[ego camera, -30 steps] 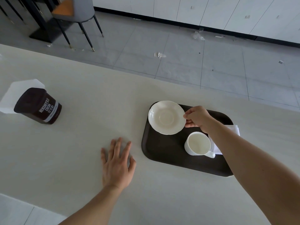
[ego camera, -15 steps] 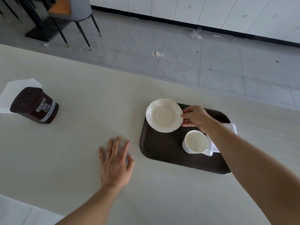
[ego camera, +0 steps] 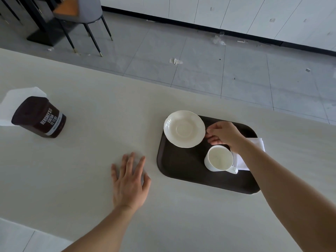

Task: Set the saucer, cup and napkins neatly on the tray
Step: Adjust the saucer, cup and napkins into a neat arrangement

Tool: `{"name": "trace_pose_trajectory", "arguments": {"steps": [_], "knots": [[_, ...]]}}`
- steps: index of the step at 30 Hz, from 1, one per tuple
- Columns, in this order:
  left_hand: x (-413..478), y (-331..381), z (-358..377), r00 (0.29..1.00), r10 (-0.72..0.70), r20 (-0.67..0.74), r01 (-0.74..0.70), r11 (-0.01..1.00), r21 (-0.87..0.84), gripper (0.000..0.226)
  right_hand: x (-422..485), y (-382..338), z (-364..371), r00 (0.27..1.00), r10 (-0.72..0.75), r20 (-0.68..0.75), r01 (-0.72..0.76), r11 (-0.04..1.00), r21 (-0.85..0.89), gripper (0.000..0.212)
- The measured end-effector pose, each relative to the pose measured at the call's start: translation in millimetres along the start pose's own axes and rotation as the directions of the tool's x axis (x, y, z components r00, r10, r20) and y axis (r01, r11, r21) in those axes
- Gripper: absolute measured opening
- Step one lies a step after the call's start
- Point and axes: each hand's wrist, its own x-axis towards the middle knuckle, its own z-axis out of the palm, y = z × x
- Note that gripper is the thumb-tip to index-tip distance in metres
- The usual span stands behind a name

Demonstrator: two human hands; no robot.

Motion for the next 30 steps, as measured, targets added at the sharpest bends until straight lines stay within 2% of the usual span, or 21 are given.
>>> {"name": "trace_pose_trajectory", "arguments": {"steps": [5,12,15,18,21,24,29,30], "knots": [[0.0,1.1,-1.5,1.0,0.003,-0.003,-0.003,1.0,-0.006,0.056,-22.8,18.4,-28.5,0.986,-0.074,-0.151,0.083,0.995,0.057,0.008],[-1.3,2.3,-2.2,1.0,0.008,-0.005,-0.008,1.0,-0.002,0.057,-81.8,58.7,-52.9,0.909,-0.121,-0.398,0.148,0.988,0.037,0.016],[-1.5,3.0,-3.3,1.0,0.006,-0.008,-0.006,1.0,0.002,0.057,-104.1,72.3,-46.3,0.92,-0.131,-0.369,0.121,0.991,-0.05,0.022],[-1.9,3.1,-4.2,1.0,0.006,-0.008,-0.006,1.0,-0.004,0.058,-116.4,80.0,-34.5,0.944,-0.145,-0.296,0.082,0.973,-0.216,0.033],[-1.6,3.2,-4.8,1.0,0.006,-0.006,-0.006,1.0,-0.007,0.058,-121.8,82.2,-25.9,0.94,-0.148,-0.309,0.049,0.951,-0.306,0.038],[-2.1,2.9,-5.5,1.0,0.002,-0.009,-0.002,1.0,-0.011,0.059,-123.3,83.6,-20.4,0.931,-0.224,-0.288,0.089,0.905,-0.416,0.027],[-2.4,2.7,-5.0,1.0,0.014,-0.024,-0.015,1.0,-0.023,0.059,-124.0,87.5,-17.3,0.883,-0.424,-0.199,0.248,0.784,-0.569,0.005],[-2.2,2.5,-4.7,1.0,0.014,-0.027,-0.014,1.0,-0.023,0.059,-123.9,88.8,-16.9,0.873,-0.453,-0.184,0.271,0.762,-0.589,0.007]]}}
